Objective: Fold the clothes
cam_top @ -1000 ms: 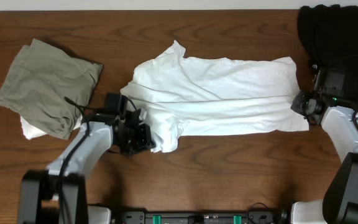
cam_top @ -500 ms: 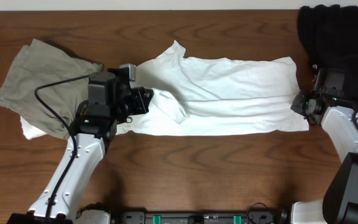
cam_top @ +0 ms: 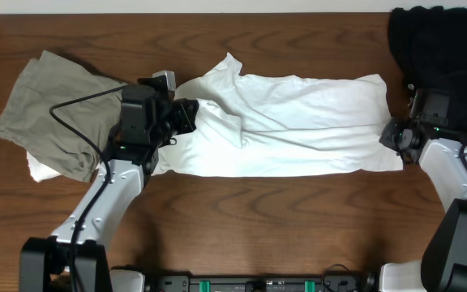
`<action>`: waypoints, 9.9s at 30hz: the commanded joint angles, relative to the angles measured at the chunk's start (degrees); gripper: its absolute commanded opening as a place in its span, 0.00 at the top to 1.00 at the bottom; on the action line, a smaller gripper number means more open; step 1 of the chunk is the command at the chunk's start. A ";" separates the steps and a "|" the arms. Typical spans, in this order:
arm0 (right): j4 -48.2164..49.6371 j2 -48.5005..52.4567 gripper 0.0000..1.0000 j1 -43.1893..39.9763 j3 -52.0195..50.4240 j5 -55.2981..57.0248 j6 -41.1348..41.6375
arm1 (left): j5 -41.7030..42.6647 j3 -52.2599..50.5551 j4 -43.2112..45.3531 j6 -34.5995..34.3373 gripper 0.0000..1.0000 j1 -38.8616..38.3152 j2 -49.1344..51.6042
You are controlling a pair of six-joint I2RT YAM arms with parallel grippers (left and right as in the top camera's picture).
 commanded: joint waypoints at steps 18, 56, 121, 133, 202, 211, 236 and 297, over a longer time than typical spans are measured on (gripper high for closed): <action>-0.33 -0.15 0.79 0.59 0.52 -0.20 -0.46 | -0.02 0.52 -2.73 -1.84 0.93 -0.07 6.91; -1.14 -0.15 0.78 0.59 0.52 0.00 -0.48 | -16.90 0.52 -29.22 4.87 0.57 4.50 5.88; -1.99 -0.13 0.78 0.59 0.52 -0.02 -0.46 | -26.69 0.63 -14.40 35.95 0.51 -29.00 11.82; -1.99 -0.13 0.77 0.59 0.52 -0.04 -0.46 | -31.12 0.63 -13.00 37.24 0.56 -28.96 11.85; -2.01 -0.13 0.77 0.59 0.52 -0.20 -0.46 | -32.44 3.80 -12.17 35.04 0.94 -28.94 13.68; -1.99 -0.15 0.77 0.59 0.52 -0.15 -0.46 | -35.17 7.85 -10.64 35.06 0.94 -28.83 13.16; -2.03 -0.13 0.77 0.59 0.52 -0.20 -0.46 | -34.75 8.11 -15.28 29.29 0.91 -24.39 6.64; -20.04 8.24 0.01 1.40 29.27 -19.47 -17.20 | 5.18 63.95 -38.91 22.38 0.31 -1.05 42.60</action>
